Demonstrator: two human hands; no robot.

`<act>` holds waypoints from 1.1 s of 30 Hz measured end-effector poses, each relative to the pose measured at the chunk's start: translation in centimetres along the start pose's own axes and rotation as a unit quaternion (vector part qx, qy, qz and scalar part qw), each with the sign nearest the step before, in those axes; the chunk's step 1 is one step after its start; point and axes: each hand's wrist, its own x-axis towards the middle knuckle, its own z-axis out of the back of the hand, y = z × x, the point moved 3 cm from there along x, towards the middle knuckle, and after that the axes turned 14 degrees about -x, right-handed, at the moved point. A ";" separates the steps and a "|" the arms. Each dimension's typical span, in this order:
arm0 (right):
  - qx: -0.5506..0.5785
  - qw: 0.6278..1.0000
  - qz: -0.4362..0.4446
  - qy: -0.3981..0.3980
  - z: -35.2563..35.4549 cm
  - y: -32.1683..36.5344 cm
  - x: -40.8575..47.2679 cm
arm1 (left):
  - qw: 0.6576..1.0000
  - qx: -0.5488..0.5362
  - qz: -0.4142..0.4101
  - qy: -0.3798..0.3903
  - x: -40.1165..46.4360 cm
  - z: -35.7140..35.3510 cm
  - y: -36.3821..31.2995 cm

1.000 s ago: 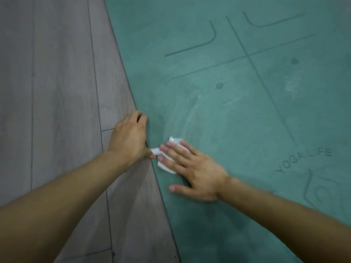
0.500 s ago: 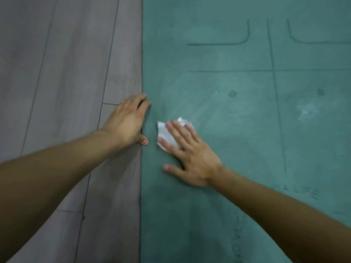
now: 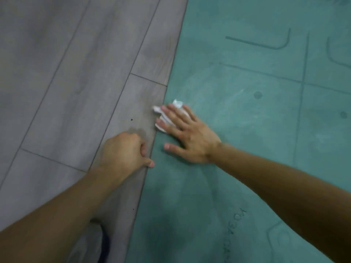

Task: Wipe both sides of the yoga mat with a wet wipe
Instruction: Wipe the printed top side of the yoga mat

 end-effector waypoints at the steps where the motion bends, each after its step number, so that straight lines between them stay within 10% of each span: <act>1: -0.007 0.998 0.070 0.009 -0.3 1.8 -1.4 | 1.000 0.008 0.008 0.012 -0.6 -0.4 0.5; 3: -0.037 0.993 0.113 -0.004 -0.2 0.5 -0.8 | 1.000 0.011 0.020 0.017 -1.0 -0.9 0.9; 9: -0.024 0.983 -0.183 0.005 1.3 -8.8 7.9 | 0.999 0.031 -0.001 0.010 -0.4 -1.4 1.1; 16: -0.036 0.982 0.183 -0.004 0.1 0.8 -0.2 | 0.996 0.079 -0.022 -0.020 -1.2 -1.7 0.8; 22: -0.015 0.971 -0.236 0.029 2.3 -12.0 9.8 | 0.999 0.040 -0.030 -0.014 -0.5 -1.9 1.6; 30: 0.014 0.997 0.070 0.023 0.0 8.7 -5.5 | 0.999 0.033 -0.008 -0.005 -0.3 -1.2 0.3; 33: 0.004 1.000 -0.029 0.007 -0.5 1.3 -3.7 | 1.000 0.013 0.009 -0.009 -0.3 -1.4 0.5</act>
